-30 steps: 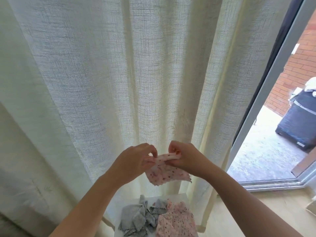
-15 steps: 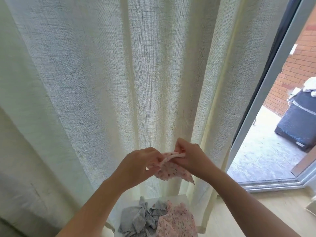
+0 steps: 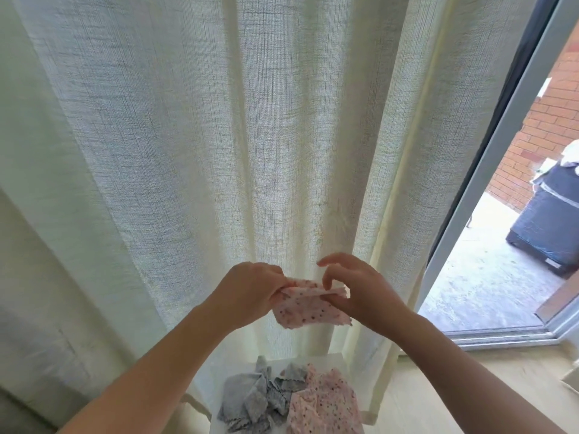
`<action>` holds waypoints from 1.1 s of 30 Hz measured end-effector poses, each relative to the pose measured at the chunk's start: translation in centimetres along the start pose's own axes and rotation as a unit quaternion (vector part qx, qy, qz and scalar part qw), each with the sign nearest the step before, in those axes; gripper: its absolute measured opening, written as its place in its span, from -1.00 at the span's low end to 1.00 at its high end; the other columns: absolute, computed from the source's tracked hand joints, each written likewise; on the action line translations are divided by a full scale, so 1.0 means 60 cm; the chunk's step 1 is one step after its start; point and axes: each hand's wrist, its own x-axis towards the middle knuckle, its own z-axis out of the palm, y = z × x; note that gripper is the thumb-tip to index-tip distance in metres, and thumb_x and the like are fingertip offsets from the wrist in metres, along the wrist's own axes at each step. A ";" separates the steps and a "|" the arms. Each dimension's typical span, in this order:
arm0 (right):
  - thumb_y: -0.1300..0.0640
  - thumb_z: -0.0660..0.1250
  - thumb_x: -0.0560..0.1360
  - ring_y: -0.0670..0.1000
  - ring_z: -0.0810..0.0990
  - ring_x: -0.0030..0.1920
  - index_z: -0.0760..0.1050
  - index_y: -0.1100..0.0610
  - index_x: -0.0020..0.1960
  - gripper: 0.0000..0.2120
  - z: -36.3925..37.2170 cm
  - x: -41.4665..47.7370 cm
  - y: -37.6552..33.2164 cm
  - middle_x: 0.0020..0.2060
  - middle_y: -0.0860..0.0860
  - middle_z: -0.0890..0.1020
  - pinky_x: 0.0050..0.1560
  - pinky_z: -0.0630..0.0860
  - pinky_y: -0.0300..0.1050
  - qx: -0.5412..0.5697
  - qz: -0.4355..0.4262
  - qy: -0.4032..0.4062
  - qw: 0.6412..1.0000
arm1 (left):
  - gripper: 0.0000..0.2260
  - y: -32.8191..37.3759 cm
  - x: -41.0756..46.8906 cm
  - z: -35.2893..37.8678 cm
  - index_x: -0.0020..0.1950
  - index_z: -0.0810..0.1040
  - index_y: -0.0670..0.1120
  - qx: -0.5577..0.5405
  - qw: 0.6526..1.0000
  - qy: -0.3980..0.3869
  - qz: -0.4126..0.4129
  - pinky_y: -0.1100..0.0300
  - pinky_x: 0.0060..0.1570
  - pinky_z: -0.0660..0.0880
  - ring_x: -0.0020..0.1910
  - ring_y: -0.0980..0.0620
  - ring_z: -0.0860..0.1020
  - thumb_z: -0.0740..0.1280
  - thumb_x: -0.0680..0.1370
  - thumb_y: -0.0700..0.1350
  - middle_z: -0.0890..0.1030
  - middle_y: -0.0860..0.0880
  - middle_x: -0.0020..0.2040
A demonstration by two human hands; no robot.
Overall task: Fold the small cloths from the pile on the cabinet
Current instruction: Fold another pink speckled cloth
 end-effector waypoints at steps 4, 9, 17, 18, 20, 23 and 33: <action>0.10 0.50 0.39 -0.01 0.56 0.19 0.53 0.00 -0.17 -0.85 0.000 0.006 -0.006 0.19 -0.07 0.60 0.16 0.45 -0.07 0.003 -0.072 0.019 0.997 | -0.77 -0.002 0.011 -0.021 0.23 0.58 0.14 0.021 1.000 -0.024 0.003 0.26 -0.18 0.32 -0.10 0.09 0.57 0.24 0.61 0.01 0.61 0.12 -0.06; -0.03 0.40 0.47 -0.04 0.49 0.31 0.61 -0.03 -0.09 -0.91 0.002 0.011 -0.010 0.30 -0.06 0.55 0.23 0.42 -0.13 0.028 -0.082 -0.031 0.996 | -0.79 -0.002 0.015 -0.031 0.17 0.60 0.08 0.042 0.998 -0.031 0.033 0.19 -0.11 0.39 -0.06 0.04 0.58 0.23 0.61 0.00 0.62 0.09 -0.04; -0.02 0.40 0.52 -0.18 0.58 -0.20 0.69 -0.02 0.03 -0.85 0.003 0.031 0.001 -0.20 -0.16 0.65 -0.13 0.49 -0.28 0.059 -0.019 -0.148 0.987 | -0.80 -0.021 0.017 -0.022 0.17 0.61 0.09 0.044 0.990 -0.057 0.122 0.22 -0.01 0.38 -0.05 0.09 0.56 0.32 0.57 -0.08 0.63 0.15 -0.03; -0.04 0.40 0.52 -0.19 0.54 -0.26 0.69 0.03 0.00 -0.82 0.002 0.031 0.001 -0.29 -0.18 0.60 -0.19 0.45 -0.30 0.054 -0.011 -0.143 0.988 | -0.79 -0.024 0.014 -0.023 0.19 0.60 0.09 0.033 0.991 -0.063 0.117 0.22 -0.01 0.35 -0.03 0.08 0.55 0.31 0.58 -0.08 0.62 0.15 0.01; -0.05 0.41 0.51 -0.19 0.47 -0.34 0.66 0.05 -0.12 -0.82 -0.001 0.029 0.004 -0.40 -0.20 0.49 -0.27 0.35 -0.33 0.054 0.012 -0.126 0.990 | -0.76 -0.029 0.005 -0.026 0.23 0.57 0.09 0.014 0.992 -0.080 0.092 0.20 0.03 0.38 0.02 0.09 0.54 0.29 0.57 -0.04 0.60 0.14 0.07; -0.05 0.46 0.46 -0.14 0.44 -0.36 0.57 -0.01 -0.27 -0.81 0.002 0.024 0.010 -0.44 -0.16 0.48 -0.28 0.35 -0.26 0.088 0.037 -0.098 0.991 | -0.79 -0.029 -0.006 -0.028 0.11 0.59 0.09 -0.005 0.996 -0.084 0.043 0.21 0.00 0.40 -0.04 0.12 0.55 0.28 0.53 0.08 0.59 0.15 0.02; -0.04 0.50 0.42 -0.18 0.49 -0.34 0.54 -0.06 -0.32 -0.79 -0.002 0.025 0.006 -0.44 -0.14 0.56 -0.28 0.36 -0.35 0.124 0.099 -0.053 0.986 | -0.87 -0.017 -0.002 -0.029 -0.09 0.52 0.05 -0.004 0.998 -0.068 -0.009 0.40 -0.32 0.21 -0.27 0.16 0.46 0.37 0.51 0.08 0.55 0.14 -0.20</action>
